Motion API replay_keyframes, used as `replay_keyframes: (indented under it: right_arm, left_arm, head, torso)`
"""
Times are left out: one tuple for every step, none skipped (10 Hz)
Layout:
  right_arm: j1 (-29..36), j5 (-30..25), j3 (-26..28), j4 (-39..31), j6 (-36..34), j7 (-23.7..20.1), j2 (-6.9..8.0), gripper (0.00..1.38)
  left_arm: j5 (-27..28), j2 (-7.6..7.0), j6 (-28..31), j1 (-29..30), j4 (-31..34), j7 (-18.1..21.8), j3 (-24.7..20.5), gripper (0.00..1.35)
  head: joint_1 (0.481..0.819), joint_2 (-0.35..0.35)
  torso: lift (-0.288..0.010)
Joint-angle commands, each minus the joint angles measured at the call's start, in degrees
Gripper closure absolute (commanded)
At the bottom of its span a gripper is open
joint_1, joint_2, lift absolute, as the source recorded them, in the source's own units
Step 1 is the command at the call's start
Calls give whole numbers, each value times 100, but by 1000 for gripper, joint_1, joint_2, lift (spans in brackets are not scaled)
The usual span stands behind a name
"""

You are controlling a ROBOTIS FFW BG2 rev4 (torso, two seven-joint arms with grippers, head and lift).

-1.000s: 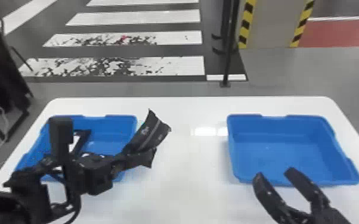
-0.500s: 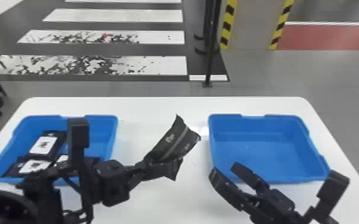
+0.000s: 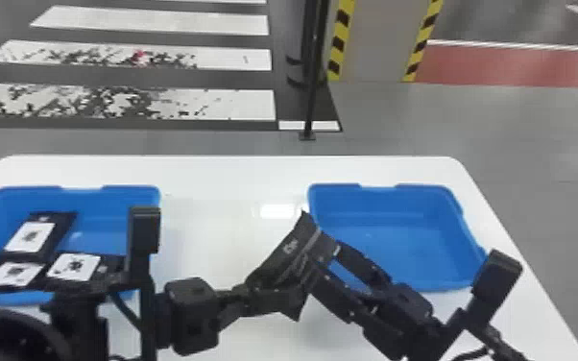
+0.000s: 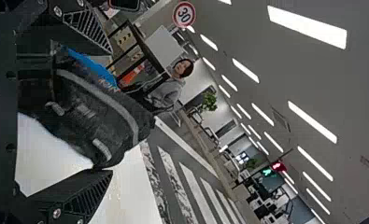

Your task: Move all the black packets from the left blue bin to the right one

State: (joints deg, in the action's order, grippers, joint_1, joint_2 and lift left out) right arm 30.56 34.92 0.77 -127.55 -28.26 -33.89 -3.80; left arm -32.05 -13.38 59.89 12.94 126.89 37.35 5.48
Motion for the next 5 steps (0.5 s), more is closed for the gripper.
replay_keyframes:
  right_arm:
    - [-61,61,-99,-21,-29,14,-33,182]
    - [-75,244,-145,64,-29,14,-33,582]
    - [-75,290,-145,120,-29,14,-33,886]
    - [-89,244,-145,120,-29,14,-33,1115]
    - [-89,164,-134,120,70,14,-33,1283]
  left_arm:
    - [-86,-7,-13,-71,-96,1,195,1208]
    - [-108,-7,-27,-113,-124,1,252,1208]
    - [-154,-7,-55,-99,-124,1,263,1208]
    - [-165,-7,-55,-85,-124,1,252,1208]
    - [-177,-7,-55,-85,-124,1,252,1208]
  head:
    - [695,-90]
    - [695,-94]
    - [695,-100]
    - [695,-103]
    - [695,-104]
  torso:
    - [-154]
    - [-154]
    - [-154]
    - [-154]
    - [-154]
